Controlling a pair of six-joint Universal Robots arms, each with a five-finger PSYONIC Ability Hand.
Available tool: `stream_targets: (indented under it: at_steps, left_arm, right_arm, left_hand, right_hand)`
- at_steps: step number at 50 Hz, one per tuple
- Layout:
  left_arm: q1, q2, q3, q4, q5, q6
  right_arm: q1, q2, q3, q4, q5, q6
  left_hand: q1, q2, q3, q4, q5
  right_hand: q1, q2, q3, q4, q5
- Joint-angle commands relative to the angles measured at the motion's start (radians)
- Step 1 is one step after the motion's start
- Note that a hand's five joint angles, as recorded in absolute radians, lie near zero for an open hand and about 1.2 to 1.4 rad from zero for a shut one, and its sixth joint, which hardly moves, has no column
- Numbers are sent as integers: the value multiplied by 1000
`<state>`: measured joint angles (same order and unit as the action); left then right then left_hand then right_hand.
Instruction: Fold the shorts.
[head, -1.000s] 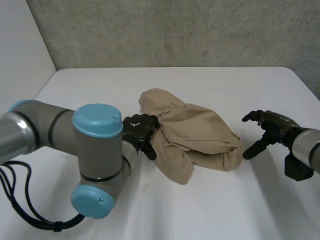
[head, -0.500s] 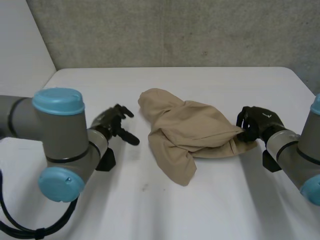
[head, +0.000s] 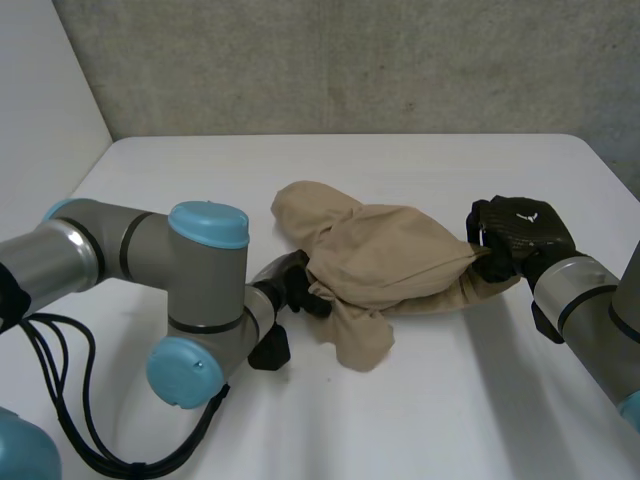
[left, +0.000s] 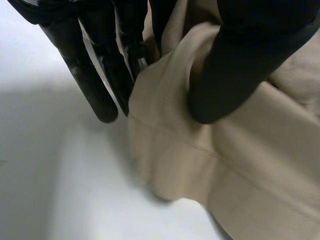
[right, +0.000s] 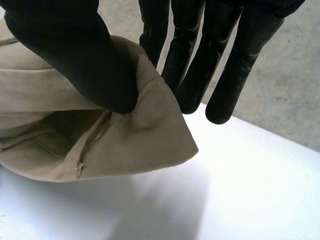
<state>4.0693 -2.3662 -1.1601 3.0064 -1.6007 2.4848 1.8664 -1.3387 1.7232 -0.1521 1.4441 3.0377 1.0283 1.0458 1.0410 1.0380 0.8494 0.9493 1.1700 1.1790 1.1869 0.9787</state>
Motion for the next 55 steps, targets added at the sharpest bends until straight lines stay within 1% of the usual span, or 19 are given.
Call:
stream_targets:
  at_steps: [1, 3, 4, 7, 8, 13, 19, 22, 23, 27, 30, 38, 42, 46, 47, 50, 51, 54, 55]
  left_arm:
    - [13, 67, 7, -6, -97, 52]
    - [31, 139, -4, -6, -104, 100]
    - [64, 219, -30, -4, -102, 168]
    - [106, 347, -76, 11, -102, 296]
    - [123, 430, -90, 28, -99, 381]
    - [132, 607, -102, 63, -51, 595]
    - [138, 720, -108, 43, 19, 797]
    - [141, 731, -112, 28, 22, 874]
    - [144, 731, -112, 7, 24, 925]
    - [149, 720, -124, -46, 22, 1025]
    - [146, 702, -142, -57, 22, 1062]
    - [149, 461, -109, -55, 19, 1088]
    - [157, 342, -1, -46, 18, 1114]
    - [187, 254, 176, 64, 8, 1155]
    - [191, 237, 245, 150, 4, 1164]
    - [194, 236, 330, 313, -4, 1169]
    - [194, 239, 364, 429, -16, 1171]
    - [194, 258, 381, 587, -44, 1172]
    - [194, 290, 379, 673, -59, 1172]
  right_arm:
    - [-9, -40, -68, 45, 12, -242]
    - [-12, -65, -80, 66, 13, -331]
    - [-13, -91, -91, 78, 18, -412]
    - [-4, -132, -126, 83, 22, -499]
    - [-3, -152, -155, 91, 31, -525]
    - [4, -198, -257, 169, 64, -539]
    - [2, -212, -399, 340, 36, -543]
    - [0, -206, -444, 407, 24, -553]
    - [0, -189, -471, 448, 15, -562]
    - [8, -131, -517, 534, -4, -585]
    - [30, -94, -528, 568, -21, -589]
    - [53, 102, -533, 577, -27, -591]
    - [53, 191, -589, 524, -7, -585]
    - [68, 242, -674, 360, 44, -579]
    - [77, 248, -709, 253, 65, -577]
    - [80, 247, -743, 49, 94, -576]
    - [85, 236, -748, -98, 111, -579]
    - [91, 201, -745, -294, 133, -580]
    - [99, 170, -729, -381, 127, -582]
  left_hand:
    - [368, 350, 355, 358, 372]
    - [368, 350, 355, 358, 372]
    - [368, 350, 355, 358, 372]
    - [368, 350, 355, 358, 372]
    - [368, 350, 355, 358, 372]
    - [368, 350, 355, 358, 372]
    - [368, 350, 355, 358, 372]
    - [368, 350, 355, 358, 372]
    - [368, 350, 355, 358, 372]
    - [368, 350, 355, 358, 372]
    - [368, 350, 355, 358, 372]
    - [368, 350, 355, 358, 372]
    - [368, 350, 355, 358, 372]
    - [368, 350, 355, 358, 372]
    - [368, 350, 355, 358, 372]
    - [368, 350, 355, 358, 372]
    - [368, 350, 355, 358, 372]
    - [368, 350, 355, 358, 372]
    - [368, 350, 355, 358, 372]
  right_hand:
    - [447, 226, 217, 209, 243]
    - [447, 226, 217, 209, 243]
    - [447, 226, 217, 209, 243]
    - [447, 226, 217, 209, 243]
    - [447, 226, 217, 209, 243]
    - [447, 226, 217, 209, 243]
    - [447, 226, 217, 209, 243]
    - [447, 226, 217, 209, 243]
    - [447, 226, 217, 209, 243]
    - [447, 226, 217, 209, 243]
    - [447, 226, 217, 209, 243]
    - [447, 226, 217, 209, 243]
    - [447, 226, 217, 209, 243]
    - [447, 226, 217, 209, 243]
    - [447, 226, 217, 209, 243]
    - [447, 226, 217, 209, 243]
    - [447, 226, 217, 209, 243]
    - [447, 226, 217, 209, 243]
    - [447, 226, 217, 209, 243]
